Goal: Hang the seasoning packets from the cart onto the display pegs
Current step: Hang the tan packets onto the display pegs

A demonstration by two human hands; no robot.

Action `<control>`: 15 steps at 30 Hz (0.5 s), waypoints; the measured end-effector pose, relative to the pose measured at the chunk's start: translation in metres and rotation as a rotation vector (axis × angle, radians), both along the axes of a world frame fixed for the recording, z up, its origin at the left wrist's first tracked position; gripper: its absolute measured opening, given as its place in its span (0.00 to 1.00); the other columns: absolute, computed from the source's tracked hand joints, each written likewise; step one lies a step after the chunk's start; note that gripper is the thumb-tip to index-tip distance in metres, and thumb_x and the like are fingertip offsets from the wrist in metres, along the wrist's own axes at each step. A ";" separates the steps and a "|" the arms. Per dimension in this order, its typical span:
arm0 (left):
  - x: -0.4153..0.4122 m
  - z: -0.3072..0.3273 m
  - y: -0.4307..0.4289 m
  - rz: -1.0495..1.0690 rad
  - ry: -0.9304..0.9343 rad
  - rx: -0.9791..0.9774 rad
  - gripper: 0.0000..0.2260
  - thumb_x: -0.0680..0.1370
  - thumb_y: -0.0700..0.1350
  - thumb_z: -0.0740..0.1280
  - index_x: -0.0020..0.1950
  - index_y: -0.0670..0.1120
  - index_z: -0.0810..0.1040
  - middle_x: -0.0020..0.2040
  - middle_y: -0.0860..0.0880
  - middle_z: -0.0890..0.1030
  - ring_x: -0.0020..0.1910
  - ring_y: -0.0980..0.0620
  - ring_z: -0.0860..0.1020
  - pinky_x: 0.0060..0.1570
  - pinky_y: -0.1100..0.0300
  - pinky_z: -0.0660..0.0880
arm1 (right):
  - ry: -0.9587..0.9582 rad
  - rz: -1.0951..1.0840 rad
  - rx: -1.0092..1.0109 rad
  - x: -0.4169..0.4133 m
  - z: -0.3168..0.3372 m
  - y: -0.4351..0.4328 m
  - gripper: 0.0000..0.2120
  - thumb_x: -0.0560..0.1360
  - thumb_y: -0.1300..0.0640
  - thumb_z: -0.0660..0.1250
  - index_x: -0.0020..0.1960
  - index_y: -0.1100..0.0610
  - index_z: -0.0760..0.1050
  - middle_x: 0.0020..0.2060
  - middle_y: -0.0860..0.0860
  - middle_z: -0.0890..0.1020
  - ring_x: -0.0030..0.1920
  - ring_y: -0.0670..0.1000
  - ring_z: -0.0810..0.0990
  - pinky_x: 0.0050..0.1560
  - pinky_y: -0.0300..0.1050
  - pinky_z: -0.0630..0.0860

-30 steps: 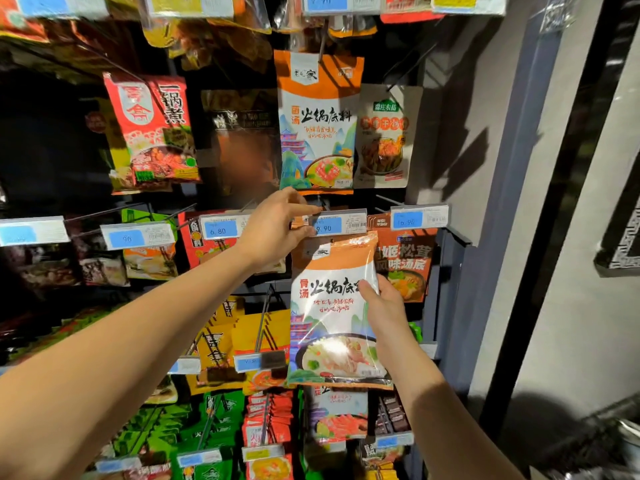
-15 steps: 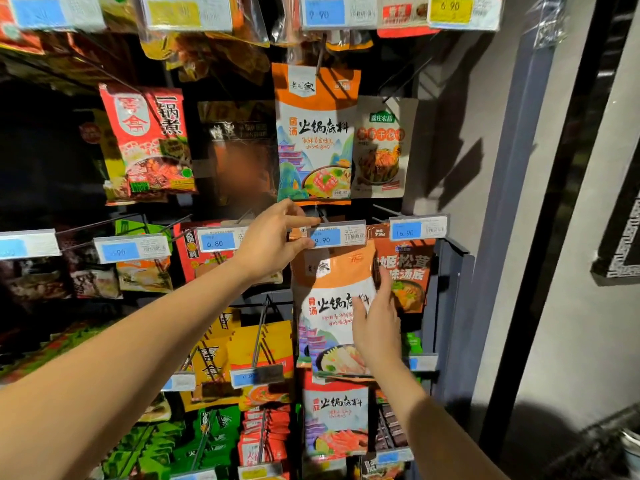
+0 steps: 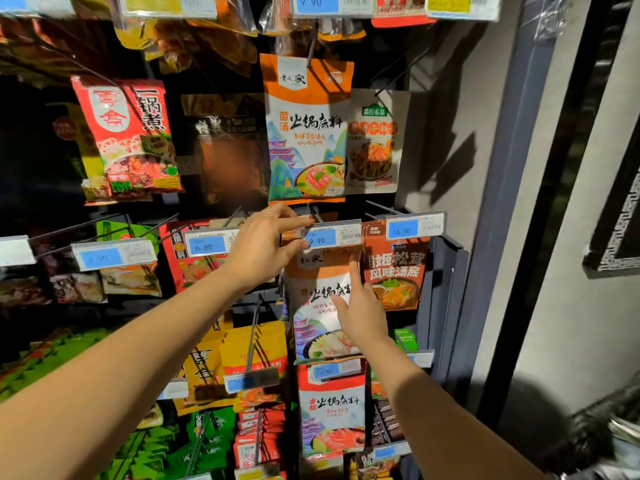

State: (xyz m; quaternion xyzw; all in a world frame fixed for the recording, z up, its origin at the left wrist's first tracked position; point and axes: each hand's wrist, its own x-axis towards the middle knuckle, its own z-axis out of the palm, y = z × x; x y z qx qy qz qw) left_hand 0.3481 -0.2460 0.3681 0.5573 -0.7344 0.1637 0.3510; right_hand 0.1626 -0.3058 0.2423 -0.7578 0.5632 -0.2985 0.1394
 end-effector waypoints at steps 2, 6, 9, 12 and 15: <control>-0.003 -0.004 0.002 0.033 -0.062 -0.053 0.18 0.77 0.51 0.73 0.67 0.51 0.81 0.58 0.48 0.78 0.56 0.46 0.77 0.56 0.44 0.75 | -0.028 0.049 -0.013 -0.010 -0.008 0.004 0.38 0.84 0.49 0.63 0.83 0.41 0.41 0.78 0.61 0.64 0.59 0.62 0.80 0.53 0.53 0.78; -0.027 -0.027 0.015 0.086 -0.043 -0.247 0.17 0.76 0.45 0.74 0.64 0.46 0.81 0.59 0.44 0.76 0.60 0.42 0.74 0.57 0.46 0.72 | -0.222 0.163 -0.012 -0.045 -0.030 0.027 0.32 0.84 0.55 0.63 0.83 0.42 0.53 0.77 0.48 0.63 0.66 0.48 0.75 0.64 0.46 0.74; -0.060 -0.059 0.019 -0.075 0.042 -0.255 0.12 0.78 0.44 0.72 0.61 0.45 0.80 0.56 0.45 0.74 0.56 0.42 0.75 0.51 0.48 0.72 | -0.378 0.113 -0.039 -0.084 -0.049 0.043 0.21 0.82 0.59 0.66 0.73 0.46 0.72 0.66 0.49 0.74 0.58 0.40 0.78 0.57 0.29 0.72; -0.107 -0.097 0.013 -0.278 0.198 -0.080 0.10 0.79 0.46 0.69 0.59 0.47 0.80 0.54 0.50 0.75 0.50 0.46 0.78 0.44 0.52 0.75 | -0.358 0.016 -0.086 -0.141 -0.068 0.062 0.11 0.80 0.60 0.70 0.62 0.54 0.80 0.52 0.49 0.79 0.47 0.40 0.80 0.49 0.37 0.77; -0.161 -0.140 0.001 -0.378 0.289 0.088 0.09 0.78 0.44 0.69 0.59 0.48 0.80 0.54 0.52 0.78 0.48 0.49 0.78 0.45 0.53 0.76 | -0.358 -0.111 -0.056 -0.206 -0.081 0.090 0.07 0.79 0.58 0.72 0.54 0.47 0.80 0.45 0.46 0.81 0.43 0.42 0.82 0.45 0.40 0.78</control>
